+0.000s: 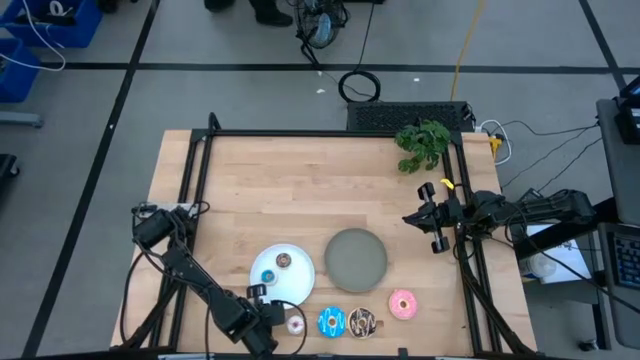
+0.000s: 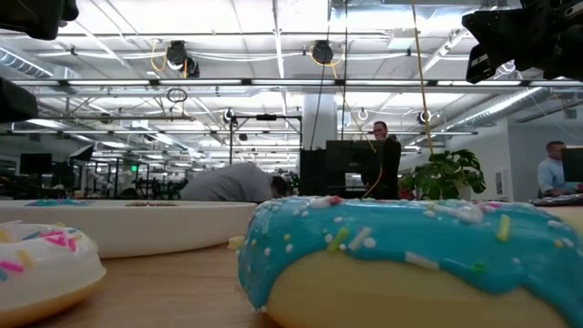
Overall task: Pick & Place donuts
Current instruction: Put the small orange donut on the white plate
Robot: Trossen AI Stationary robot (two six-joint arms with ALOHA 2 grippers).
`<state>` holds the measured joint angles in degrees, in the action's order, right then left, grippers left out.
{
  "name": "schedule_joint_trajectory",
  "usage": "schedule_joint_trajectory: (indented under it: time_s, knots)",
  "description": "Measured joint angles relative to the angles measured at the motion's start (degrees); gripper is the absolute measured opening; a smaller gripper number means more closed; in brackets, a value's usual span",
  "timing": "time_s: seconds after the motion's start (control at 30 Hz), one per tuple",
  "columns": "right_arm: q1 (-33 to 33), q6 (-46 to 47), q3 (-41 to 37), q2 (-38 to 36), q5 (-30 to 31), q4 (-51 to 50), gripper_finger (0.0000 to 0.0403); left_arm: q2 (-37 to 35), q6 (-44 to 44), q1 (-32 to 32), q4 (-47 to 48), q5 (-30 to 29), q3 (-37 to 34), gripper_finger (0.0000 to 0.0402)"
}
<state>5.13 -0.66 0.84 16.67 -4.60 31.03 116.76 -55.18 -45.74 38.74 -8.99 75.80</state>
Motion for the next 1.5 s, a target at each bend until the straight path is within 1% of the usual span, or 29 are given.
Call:
schedule_joint_trajectory:
  time_s: [0.07, 0.2, 0.4, 0.6, 0.7, 0.77, 0.83, 0.97, 1.03, 1.1, 1.17, 1.23, 1.4, 1.5]
  knots:
    - [0.02, 0.0, -0.05, 0.0, 0.0, 0.0, 0.0, 0.0, 2.08, 0.01, -0.71, 0.6, -0.02, 0.0013]
    - [0.01, 0.02, -0.04, 0.0, 0.0, 0.01, 0.0, 0.16, 3.64, -0.05, 1.34, 1.18, 2.13, 0.0023]
    - [0.01, 0.02, -0.04, 0.0, 0.0, 0.02, 0.0, 0.64, 6.1, -0.14, 11.54, 2.23, 10.5, 0.0007]
    - [0.0, 0.02, -0.04, 0.0, 0.0, 0.02, 0.0, 0.53, 8.03, -0.08, 21.46, 1.82, 18.61, 0.003]
    - [0.02, 0.02, -0.04, 0.0, 0.0, 0.02, 0.0, 0.51, 11.04, -0.12, 25.15, 1.65, 22.56, 0.0025]
    - [0.02, 0.02, -0.04, 0.0, 0.0, 0.02, 0.0, 0.5, 11.92, 0.09, 28.16, 1.6, 25.15, 0.0012]
    - [0.01, 0.02, -0.04, 0.0, 0.0, 0.02, 0.0, 0.49, 12.11, 0.6, 31.38, 1.66, 27.75, 0.0008]
    - [0.01, 0.02, -0.02, 0.0, 0.0, 0.02, 0.0, 0.34, 13.58, 1.73, 36.36, 0.75, 32.38, 0.0021]
    - [0.01, 0.02, -0.02, 0.0, 0.0, 0.02, 0.0, 0.34, 15.03, 1.96, 38.7, -0.62, 34.29, 0.0021]
    - [0.02, 0.02, -0.02, 0.0, 0.0, 0.02, 0.0, 0.15, 15.83, 2.05, 40.66, -2.49, 35.72, 0.0014]
    - [0.01, 0.04, 0.01, 0.0, 0.0, 0.02, 0.0, -0.59, 15.89, 2.36, 40.57, -3.93, 36.36, 0.0007]
    - [0.01, 0.04, 0.02, 0.01, 0.0, 0.01, 0.0, -0.89, 16.14, 3.11, 40.18, -4.23, 36.62, 0.0008]
    - [0.01, 0.04, 0.02, 0.02, 0.0, 0.02, 0.0, -0.6, 16.65, 3.72, 41.78, -4.09, 36.49, 0.0028]
    - [0.0, 0.04, 0.02, 0.02, 0.0, 0.02, 0.0, -0.65, 17.48, 3.98, 41.79, -4.16, 36.49, 0.002]
